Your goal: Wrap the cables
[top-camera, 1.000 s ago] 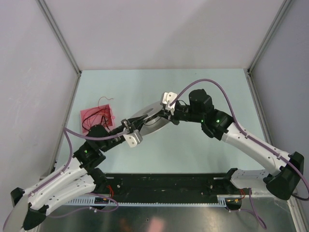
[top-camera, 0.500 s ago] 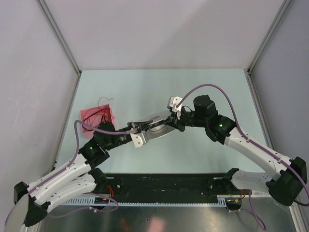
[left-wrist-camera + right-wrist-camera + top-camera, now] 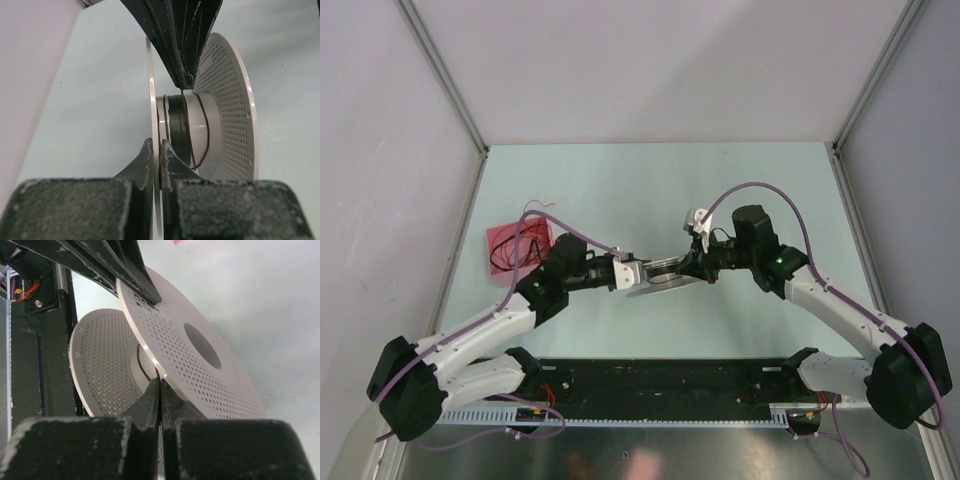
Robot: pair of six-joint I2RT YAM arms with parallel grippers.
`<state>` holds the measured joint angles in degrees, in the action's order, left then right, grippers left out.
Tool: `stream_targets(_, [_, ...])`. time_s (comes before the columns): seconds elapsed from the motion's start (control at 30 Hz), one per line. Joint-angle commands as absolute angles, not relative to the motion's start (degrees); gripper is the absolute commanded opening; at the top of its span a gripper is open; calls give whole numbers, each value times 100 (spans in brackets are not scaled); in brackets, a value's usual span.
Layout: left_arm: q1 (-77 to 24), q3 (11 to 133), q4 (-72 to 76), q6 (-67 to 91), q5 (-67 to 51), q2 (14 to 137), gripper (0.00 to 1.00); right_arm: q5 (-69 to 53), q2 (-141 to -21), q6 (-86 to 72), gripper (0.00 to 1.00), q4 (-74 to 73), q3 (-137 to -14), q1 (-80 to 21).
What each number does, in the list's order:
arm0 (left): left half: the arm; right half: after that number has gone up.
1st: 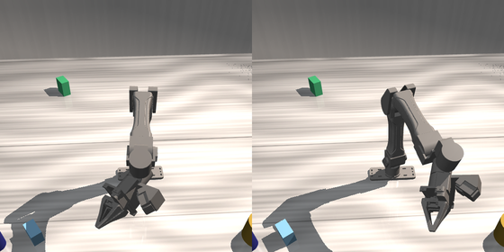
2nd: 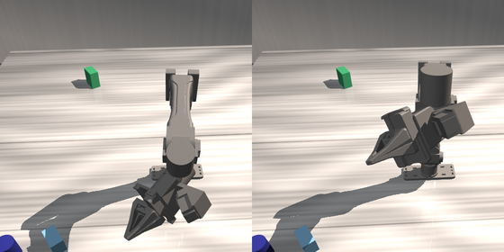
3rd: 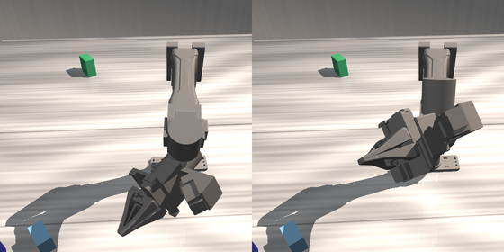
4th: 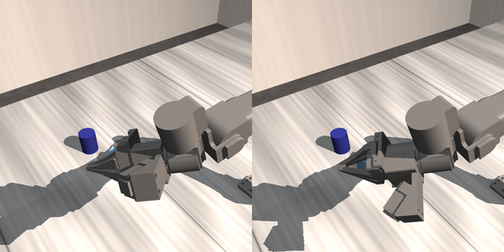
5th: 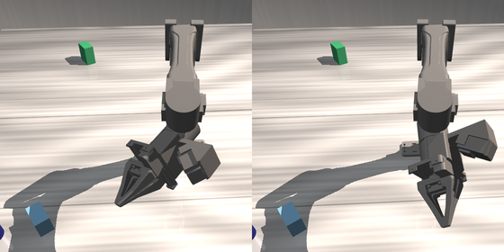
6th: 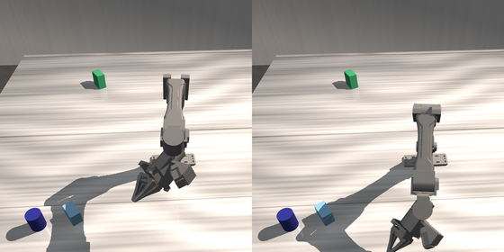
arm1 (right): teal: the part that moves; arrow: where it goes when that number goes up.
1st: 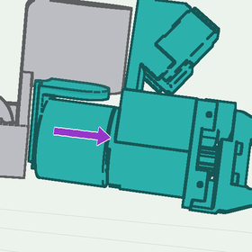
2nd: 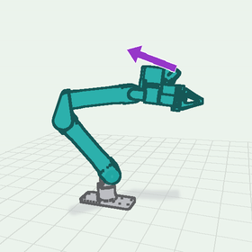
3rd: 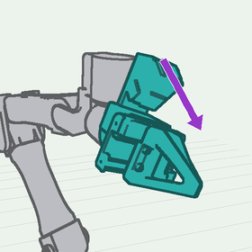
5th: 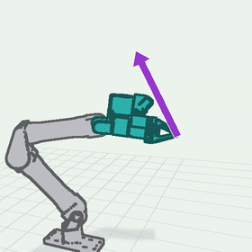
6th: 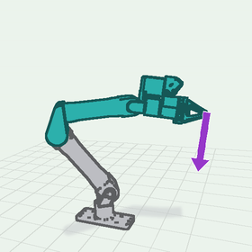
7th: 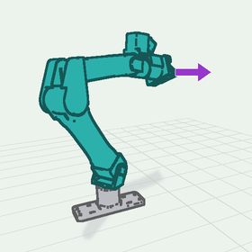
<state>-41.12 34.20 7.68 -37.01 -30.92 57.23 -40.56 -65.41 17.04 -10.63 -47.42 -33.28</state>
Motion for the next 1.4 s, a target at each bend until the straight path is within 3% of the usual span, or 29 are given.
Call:
stream_targets(0.0, [-3918, 3523, 239, -4049, -3631, 6054, 0, -4175, -6768, 1912, 0, -238, -4714, -2774])
stream_targets(0.63, [-3525, 4499, 187, -4501, -3459, 7714, 0, -4439, -7345, 2026, 0, 428, -4441, -1869])
stream_targets(1.0, [-3647, 5408, -1703, -4264, -3405, 7467, 0, -4991, -7192, 796, 0, 692, -4445, -1693])
stream_targets(1.37, [-3698, 6226, -1845, -3955, -2952, 8761, 0, -4469, -7881, 1248, 0, 412, -4447, -1146])
